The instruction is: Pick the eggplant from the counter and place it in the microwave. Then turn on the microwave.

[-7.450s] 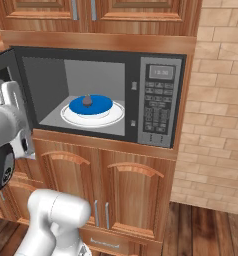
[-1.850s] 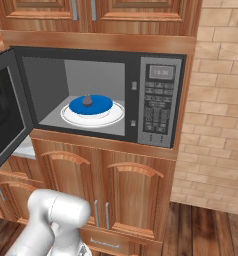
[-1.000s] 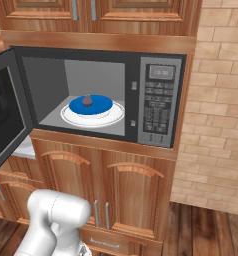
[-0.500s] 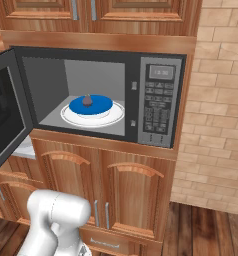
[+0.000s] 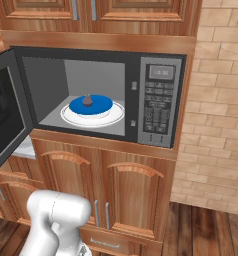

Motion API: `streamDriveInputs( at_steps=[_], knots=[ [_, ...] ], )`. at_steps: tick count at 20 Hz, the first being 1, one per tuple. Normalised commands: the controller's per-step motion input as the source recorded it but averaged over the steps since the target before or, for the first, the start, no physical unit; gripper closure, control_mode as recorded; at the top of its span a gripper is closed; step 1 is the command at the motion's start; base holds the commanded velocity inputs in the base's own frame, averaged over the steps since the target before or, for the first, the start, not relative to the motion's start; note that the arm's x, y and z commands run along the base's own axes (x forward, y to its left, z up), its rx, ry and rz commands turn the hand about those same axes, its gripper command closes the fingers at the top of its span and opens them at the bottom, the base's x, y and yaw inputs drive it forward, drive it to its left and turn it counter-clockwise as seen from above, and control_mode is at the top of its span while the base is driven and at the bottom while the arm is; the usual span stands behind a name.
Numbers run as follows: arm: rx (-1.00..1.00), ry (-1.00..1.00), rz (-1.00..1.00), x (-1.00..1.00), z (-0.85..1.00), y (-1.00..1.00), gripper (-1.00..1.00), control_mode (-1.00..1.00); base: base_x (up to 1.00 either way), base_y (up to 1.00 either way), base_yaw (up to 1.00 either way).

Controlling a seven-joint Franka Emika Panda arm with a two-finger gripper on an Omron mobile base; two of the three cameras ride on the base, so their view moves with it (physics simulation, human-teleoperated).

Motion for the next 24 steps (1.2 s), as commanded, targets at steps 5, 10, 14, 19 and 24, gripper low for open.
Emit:
streamDriveInputs(
  at_steps=[5,10,14,19,24],
  knots=[
    [0.08,0.0,-0.01,0.1,-0.17,0.13,-1.0,-1.0,0.0,0.0,0.0],
    [0.09,0.0,-0.01,0.22,-0.22,0.04,-1.0,-1.0,0.0,0.0,0.0],
    [0.02,-0.01,-0.05,0.15,-0.15,0.0,-1.0,-1.0,0.0,0.0,0.0],
    [0.0,-0.04,-0.04,0.09,-0.15,0.04,-1.0,-1.0,0.0,0.0,0.0],
    [0.0,-0.06,-0.04,0.07,-0.14,0.02,-1.0,-1.0,0.0,0.0,0.0]
  ],
)
